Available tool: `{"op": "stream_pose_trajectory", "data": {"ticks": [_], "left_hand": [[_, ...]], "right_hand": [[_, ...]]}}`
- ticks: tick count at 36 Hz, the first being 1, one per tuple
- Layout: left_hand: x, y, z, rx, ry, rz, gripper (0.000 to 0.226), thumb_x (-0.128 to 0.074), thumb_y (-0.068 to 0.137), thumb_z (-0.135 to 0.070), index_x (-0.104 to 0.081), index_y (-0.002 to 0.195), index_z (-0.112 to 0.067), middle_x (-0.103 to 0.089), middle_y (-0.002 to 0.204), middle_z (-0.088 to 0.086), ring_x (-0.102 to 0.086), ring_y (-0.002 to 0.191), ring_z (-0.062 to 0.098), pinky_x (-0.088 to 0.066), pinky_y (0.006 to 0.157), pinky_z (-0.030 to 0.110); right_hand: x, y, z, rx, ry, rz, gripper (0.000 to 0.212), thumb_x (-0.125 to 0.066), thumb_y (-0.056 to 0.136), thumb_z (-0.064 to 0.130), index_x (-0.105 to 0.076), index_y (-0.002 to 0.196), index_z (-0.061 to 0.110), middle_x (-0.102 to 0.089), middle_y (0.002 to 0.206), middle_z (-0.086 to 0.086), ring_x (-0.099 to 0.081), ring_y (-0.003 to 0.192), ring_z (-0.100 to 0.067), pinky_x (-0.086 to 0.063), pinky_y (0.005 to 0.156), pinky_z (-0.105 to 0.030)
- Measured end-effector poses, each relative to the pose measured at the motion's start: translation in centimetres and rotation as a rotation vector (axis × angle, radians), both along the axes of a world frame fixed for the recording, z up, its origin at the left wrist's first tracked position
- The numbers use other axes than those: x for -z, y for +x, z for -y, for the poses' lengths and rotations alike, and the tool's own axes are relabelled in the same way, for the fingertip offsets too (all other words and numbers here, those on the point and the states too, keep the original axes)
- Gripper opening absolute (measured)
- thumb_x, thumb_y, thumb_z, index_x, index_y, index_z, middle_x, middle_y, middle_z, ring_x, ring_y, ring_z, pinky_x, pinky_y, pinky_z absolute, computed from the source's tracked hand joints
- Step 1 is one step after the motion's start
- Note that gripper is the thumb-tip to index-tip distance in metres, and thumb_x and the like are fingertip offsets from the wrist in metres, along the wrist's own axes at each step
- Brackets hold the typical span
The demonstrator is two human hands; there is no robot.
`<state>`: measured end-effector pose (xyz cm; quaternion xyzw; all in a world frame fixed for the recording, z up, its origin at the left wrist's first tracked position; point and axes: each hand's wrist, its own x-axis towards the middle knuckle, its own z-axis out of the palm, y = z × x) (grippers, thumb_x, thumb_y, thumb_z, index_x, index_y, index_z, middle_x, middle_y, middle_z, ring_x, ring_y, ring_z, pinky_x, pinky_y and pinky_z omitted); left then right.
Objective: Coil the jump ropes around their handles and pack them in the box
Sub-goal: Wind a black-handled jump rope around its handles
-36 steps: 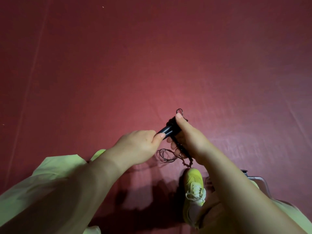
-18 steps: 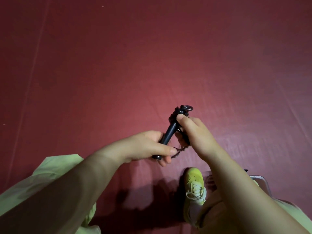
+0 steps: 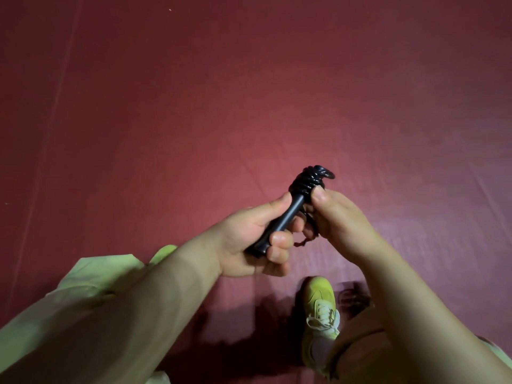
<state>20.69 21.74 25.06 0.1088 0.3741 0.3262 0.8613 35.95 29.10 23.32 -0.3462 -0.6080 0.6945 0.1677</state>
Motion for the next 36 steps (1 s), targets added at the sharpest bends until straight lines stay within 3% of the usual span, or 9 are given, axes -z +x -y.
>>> {"op": "stream_pose_trajectory", "data": {"ticks": [2, 6, 9, 13, 18, 23, 26, 32, 36], "left_hand": [[-0.3, -0.5, 0.0, -0.001, 0.012, -0.094, 0.040, -0.049, 0.071, -0.056, -0.052, 0.077, -0.017, -0.040, 0.043, -0.009, -0.038, 0.034, 0.006, -0.043, 0.054, 0.024], [-0.3, -0.7, 0.1, -0.040, 0.033, -0.261, 0.041, -0.056, 0.066, -0.053, -0.051, 0.080, -0.015, -0.044, 0.045, -0.005, -0.041, 0.035, 0.009, -0.045, 0.047, 0.022], [0.0, -0.7, -0.1, -0.052, 0.070, -0.365, 0.035, -0.055, 0.084, -0.048, -0.051, 0.090, -0.013, -0.046, 0.046, -0.003, -0.043, 0.036, 0.011, -0.043, 0.045, 0.020], [0.8, -0.8, -0.2, -0.006, 0.145, -0.579, 0.032, -0.048, 0.096, -0.045, -0.056, 0.093, -0.014, -0.052, 0.046, -0.005, -0.049, 0.040, 0.012, -0.042, 0.044, 0.018], [1.6, -1.1, -0.4, 0.178, 0.262, -0.940, 0.030, -0.053, 0.095, -0.040, -0.051, 0.079, -0.014, -0.061, 0.053, -0.004, -0.057, 0.043, 0.011, -0.046, 0.046, 0.019], [2.3, -0.7, -0.3, 0.372, 0.438, -1.278, 0.029, -0.052, 0.092, -0.048, -0.051, 0.081, -0.021, -0.068, 0.068, -0.001, -0.064, 0.053, 0.012, -0.051, 0.059, 0.027], [2.1, -0.6, -0.5, 0.260, 0.411, -1.134, 0.028, -0.054, 0.093, -0.044, -0.051, 0.080, -0.019, -0.064, 0.064, -0.003, -0.059, 0.048, 0.009, -0.047, 0.053, 0.022], [0.9, -0.1, 0.4, 0.115, -0.034, -0.144, 0.057, -0.042, 0.070, -0.068, -0.058, 0.083, -0.016, -0.052, 0.054, -0.003, -0.051, 0.045, 0.011, -0.046, 0.058, 0.028], [1.3, -0.4, 0.3, 0.111, -0.075, 0.067, 0.065, -0.030, 0.073, -0.073, -0.055, 0.087, -0.015, -0.042, 0.046, -0.007, -0.039, 0.034, 0.005, -0.030, 0.040, 0.015]], "right_hand": [[-0.2, -0.1, 0.1, 0.012, 0.040, 0.040, 0.085, -0.053, 0.075, 0.078, -0.050, 0.075, -0.006, -0.048, 0.061, -0.009, -0.040, 0.049, -0.015, -0.031, 0.047, -0.024], [-0.1, -0.5, 0.5, 0.070, -0.008, 0.124, 0.054, -0.038, 0.088, 0.056, -0.046, 0.074, 0.004, -0.043, 0.050, 0.008, -0.032, 0.044, -0.012, -0.016, 0.048, -0.031], [-0.1, -1.0, 0.6, 0.102, -0.026, 0.171, 0.056, -0.040, 0.092, 0.058, -0.048, 0.067, 0.009, -0.040, 0.050, 0.006, -0.027, 0.043, -0.012, -0.012, 0.051, -0.038], [0.0, -1.1, 0.6, 0.085, -0.097, 0.214, 0.049, -0.035, 0.089, 0.052, -0.045, 0.068, 0.009, -0.040, 0.046, 0.009, -0.025, 0.040, -0.009, -0.013, 0.045, -0.030], [0.6, -0.6, 0.4, 0.050, -0.207, 0.290, 0.041, -0.053, 0.081, 0.052, -0.055, 0.071, 0.012, -0.049, 0.061, -0.002, -0.034, 0.045, -0.011, -0.024, 0.041, -0.022], [1.2, -0.8, 0.7, 0.143, -0.294, 0.335, 0.053, -0.063, 0.071, 0.064, -0.058, 0.076, 0.011, -0.050, 0.058, -0.002, -0.037, 0.044, -0.012, -0.026, 0.041, -0.023], [1.3, -0.6, 0.4, 0.193, -0.251, 0.277, 0.046, -0.067, 0.075, 0.055, -0.056, 0.071, 0.011, -0.047, 0.056, -0.003, -0.034, 0.044, -0.014, -0.021, 0.044, -0.025], [0.8, 0.0, 0.0, 0.217, -0.189, 0.012, 0.041, -0.062, 0.062, 0.045, -0.052, 0.072, 0.006, -0.042, 0.046, -0.002, -0.031, 0.039, -0.013, -0.022, 0.040, -0.021], [0.6, -0.1, 0.0, 0.152, -0.152, 0.012, 0.055, -0.057, 0.067, 0.055, -0.052, 0.076, 0.001, -0.045, 0.050, -0.008, -0.036, 0.044, -0.019, -0.023, 0.045, -0.027]]}}
